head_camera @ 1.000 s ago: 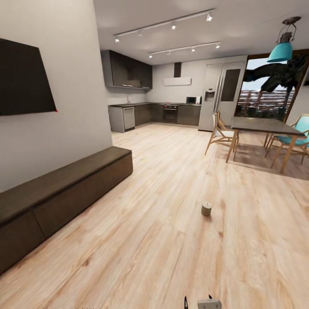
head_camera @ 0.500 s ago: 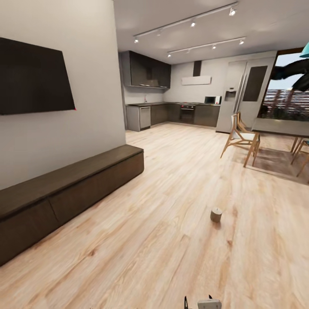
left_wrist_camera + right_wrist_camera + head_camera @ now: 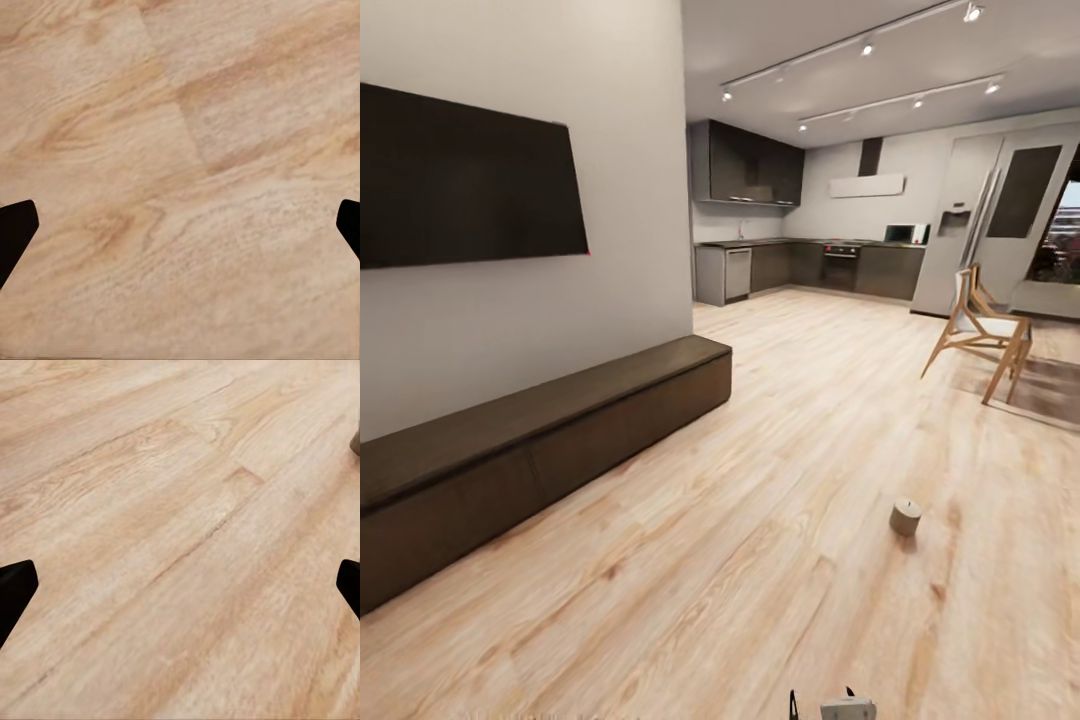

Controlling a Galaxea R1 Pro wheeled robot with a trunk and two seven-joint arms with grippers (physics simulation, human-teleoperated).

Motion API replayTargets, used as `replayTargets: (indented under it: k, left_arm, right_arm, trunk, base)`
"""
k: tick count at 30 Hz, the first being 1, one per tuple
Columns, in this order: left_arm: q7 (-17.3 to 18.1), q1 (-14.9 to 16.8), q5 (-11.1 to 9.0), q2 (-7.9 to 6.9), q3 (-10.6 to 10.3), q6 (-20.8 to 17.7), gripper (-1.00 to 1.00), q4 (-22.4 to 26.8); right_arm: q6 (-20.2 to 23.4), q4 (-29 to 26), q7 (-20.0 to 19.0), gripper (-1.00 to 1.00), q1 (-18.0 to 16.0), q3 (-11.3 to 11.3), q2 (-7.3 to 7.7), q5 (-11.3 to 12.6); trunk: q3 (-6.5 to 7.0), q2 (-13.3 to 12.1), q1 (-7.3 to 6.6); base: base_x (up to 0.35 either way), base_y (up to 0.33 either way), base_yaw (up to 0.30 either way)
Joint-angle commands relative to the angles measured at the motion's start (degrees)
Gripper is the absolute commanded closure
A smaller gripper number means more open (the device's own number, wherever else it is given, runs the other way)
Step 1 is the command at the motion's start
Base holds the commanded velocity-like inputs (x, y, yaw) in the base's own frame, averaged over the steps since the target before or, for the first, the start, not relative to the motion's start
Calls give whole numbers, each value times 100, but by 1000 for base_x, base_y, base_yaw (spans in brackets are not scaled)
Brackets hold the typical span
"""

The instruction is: Place each of the two pumpkins and all three candles from the living room inside a cabinet in the living room (use any cabinet), then make sure every cabinet is closed, and position the cauldron so it is next to a table in the living room.

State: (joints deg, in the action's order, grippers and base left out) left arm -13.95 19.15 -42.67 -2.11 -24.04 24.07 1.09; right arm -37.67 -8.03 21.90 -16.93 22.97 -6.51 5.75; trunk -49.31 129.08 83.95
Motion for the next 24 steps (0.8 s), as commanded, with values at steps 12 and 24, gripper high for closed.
replayTargets:
  k: [12,24]
  left_arm:
    - [-15,-155,0,45,-55,852,-100,6]
    - [-3,-245,43,6,-184,868,-100,945]
  right_arm:
    - [-30,3,16,-100,-4,50,1,57]
    - [-51,-2,16,-100,-4,36,27,56]
  trunk:
    - [-6,2,-1]
    - [-15,2,-1]
  base:
    - [0,0,268]
    - [0,0,229]
